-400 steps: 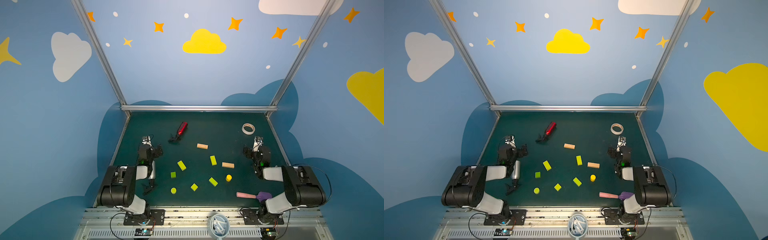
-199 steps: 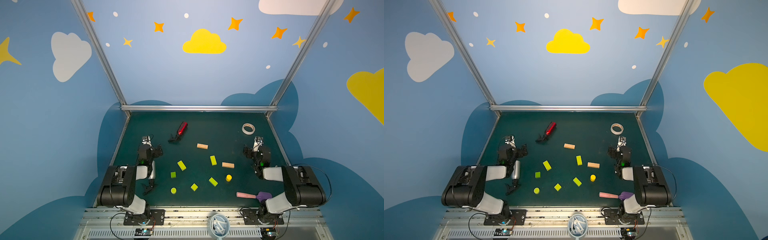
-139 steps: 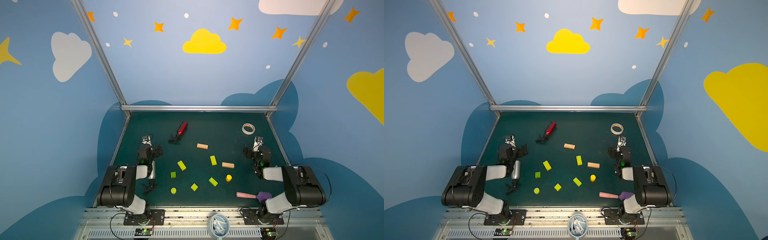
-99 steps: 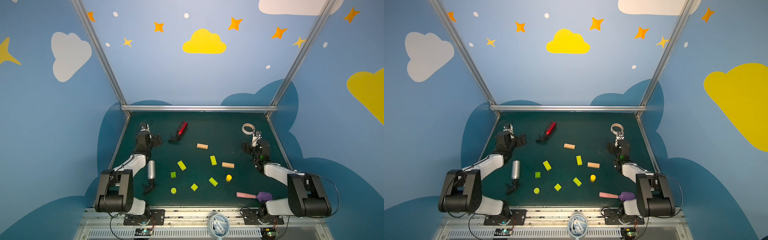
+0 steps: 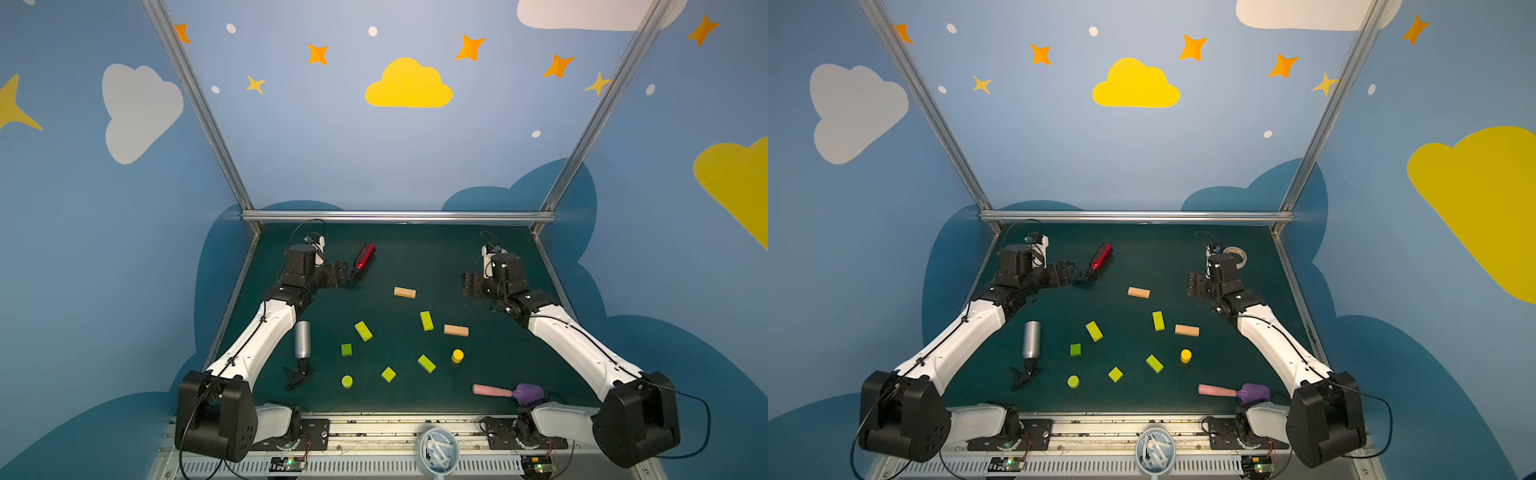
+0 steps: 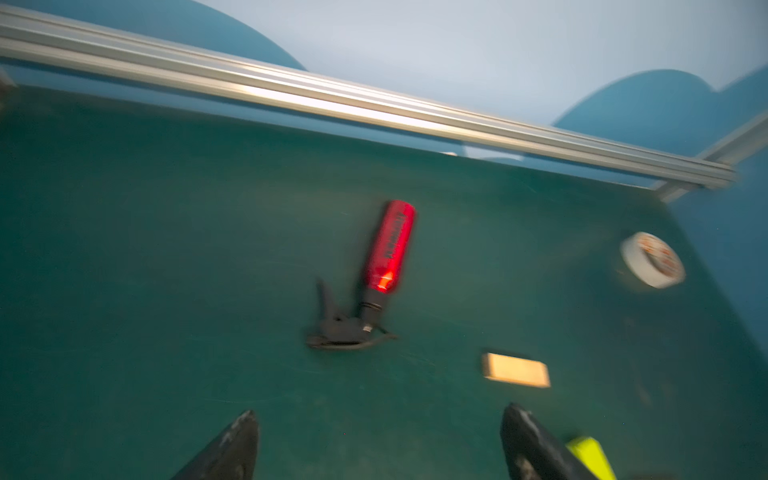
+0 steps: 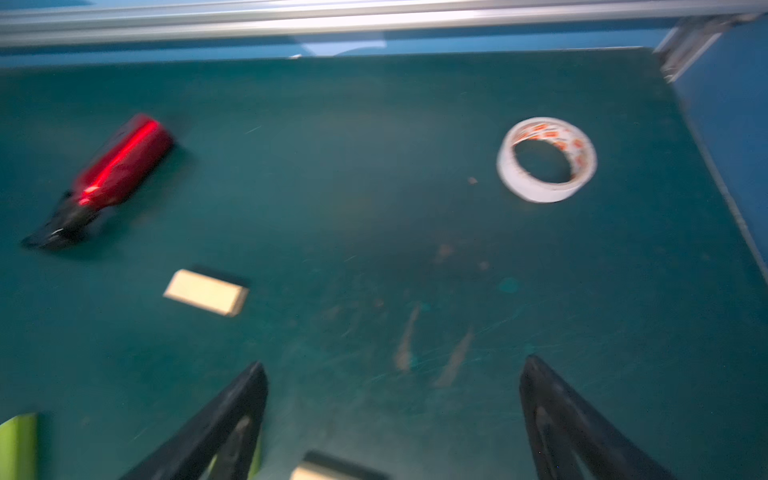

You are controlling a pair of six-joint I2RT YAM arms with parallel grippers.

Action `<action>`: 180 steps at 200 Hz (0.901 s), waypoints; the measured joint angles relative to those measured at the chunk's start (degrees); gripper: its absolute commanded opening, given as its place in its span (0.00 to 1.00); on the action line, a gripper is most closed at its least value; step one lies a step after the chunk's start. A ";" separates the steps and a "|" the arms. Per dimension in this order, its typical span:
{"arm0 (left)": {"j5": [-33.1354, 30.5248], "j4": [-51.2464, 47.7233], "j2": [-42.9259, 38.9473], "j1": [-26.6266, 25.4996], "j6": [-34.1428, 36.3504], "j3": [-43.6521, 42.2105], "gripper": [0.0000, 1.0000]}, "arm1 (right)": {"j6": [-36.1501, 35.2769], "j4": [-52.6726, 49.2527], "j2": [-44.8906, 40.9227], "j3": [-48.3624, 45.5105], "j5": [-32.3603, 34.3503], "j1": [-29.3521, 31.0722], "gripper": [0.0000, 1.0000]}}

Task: Build the wood block tower
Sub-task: 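Grasp the nearer wooden block with the right gripper while the left arm reaches forward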

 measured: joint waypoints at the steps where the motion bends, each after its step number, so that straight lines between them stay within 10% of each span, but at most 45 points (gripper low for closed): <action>1: 0.07 -0.11 0.00 -0.07 -0.07 0.07 0.88 | 0.15 -0.20 0.09 0.20 -0.02 0.17 0.92; 62: 4.57 -6.45 0.00 -8.00 -5.84 2.01 0.86 | 10.71 -14.56 11.04 8.96 3.76 12.09 0.92; 180: 0.50 -11.13 -1.70 -18.78 -8.96 1.01 0.85 | 24.37 -21.14 11.41 -1.79 2.16 12.74 0.93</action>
